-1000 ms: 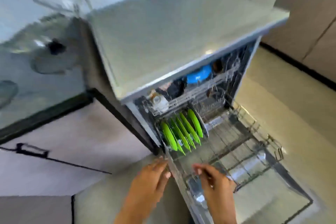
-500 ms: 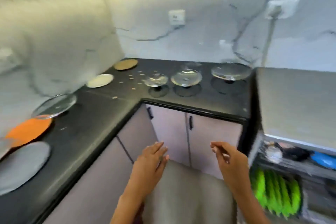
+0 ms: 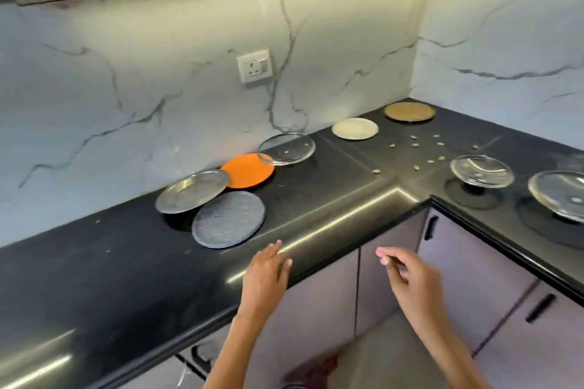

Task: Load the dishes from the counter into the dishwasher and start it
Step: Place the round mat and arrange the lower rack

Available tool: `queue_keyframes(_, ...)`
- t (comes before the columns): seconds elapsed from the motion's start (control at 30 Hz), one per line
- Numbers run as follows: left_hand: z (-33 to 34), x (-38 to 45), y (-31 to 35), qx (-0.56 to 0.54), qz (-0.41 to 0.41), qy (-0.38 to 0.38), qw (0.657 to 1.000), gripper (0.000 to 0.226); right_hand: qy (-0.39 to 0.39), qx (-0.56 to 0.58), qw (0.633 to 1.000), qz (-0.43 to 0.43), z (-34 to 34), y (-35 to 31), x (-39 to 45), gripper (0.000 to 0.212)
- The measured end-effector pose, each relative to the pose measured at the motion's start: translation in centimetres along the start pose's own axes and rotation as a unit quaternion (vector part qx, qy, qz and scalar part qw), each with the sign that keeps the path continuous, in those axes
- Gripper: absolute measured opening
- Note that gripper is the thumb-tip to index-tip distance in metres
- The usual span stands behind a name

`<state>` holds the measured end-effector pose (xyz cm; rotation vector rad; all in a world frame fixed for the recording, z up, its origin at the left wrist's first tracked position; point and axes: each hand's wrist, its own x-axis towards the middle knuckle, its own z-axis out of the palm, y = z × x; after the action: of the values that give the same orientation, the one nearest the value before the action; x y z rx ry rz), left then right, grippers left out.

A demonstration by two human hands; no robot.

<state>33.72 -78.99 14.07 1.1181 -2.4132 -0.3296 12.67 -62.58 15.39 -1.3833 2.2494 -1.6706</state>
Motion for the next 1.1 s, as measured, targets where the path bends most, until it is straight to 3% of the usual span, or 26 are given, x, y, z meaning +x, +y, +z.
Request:
queue_keyframes(0.23,1.1,8.1,-8.8,0.131,-0.114,-0.099,0.98,0.039,-0.085,0.005,0.996,-0.039,8.8,-1.2,4.8,0.027)
queue_keyframes(0.4,2.4,9.6,-12.5,0.202,-0.117,-0.129,0.964,0.036,-0.138,-0.012,0.988,-0.069,12.1,-1.8,5.7,0.027)
queue_keyframes(0.57,2.9,8.8,-10.8,0.207,-0.108,-0.15,0.961,0.036,-0.159,-0.019,0.985,-0.065,12.5,-1.1,5.4,0.027)
queue_keyframes(0.8,5.8,4.2,-6.5,0.146,0.017,-0.14,0.979,0.062,-0.139,-0.014,0.99,-0.033,10.5,-0.2,3.7,0.027)
queue_keyframes(0.93,5.8,2.4,-4.8,0.183,0.111,-0.143,0.966,0.05,-0.115,-0.023,0.993,-0.022,8.7,-0.1,1.8,0.025)
queue_keyframes(1.1,6.0,1.2,-3.0,0.177,0.3,-0.102,0.932,0.036,-0.092,-0.071,0.993,-0.024,5.9,1.3,-0.6,0.023)
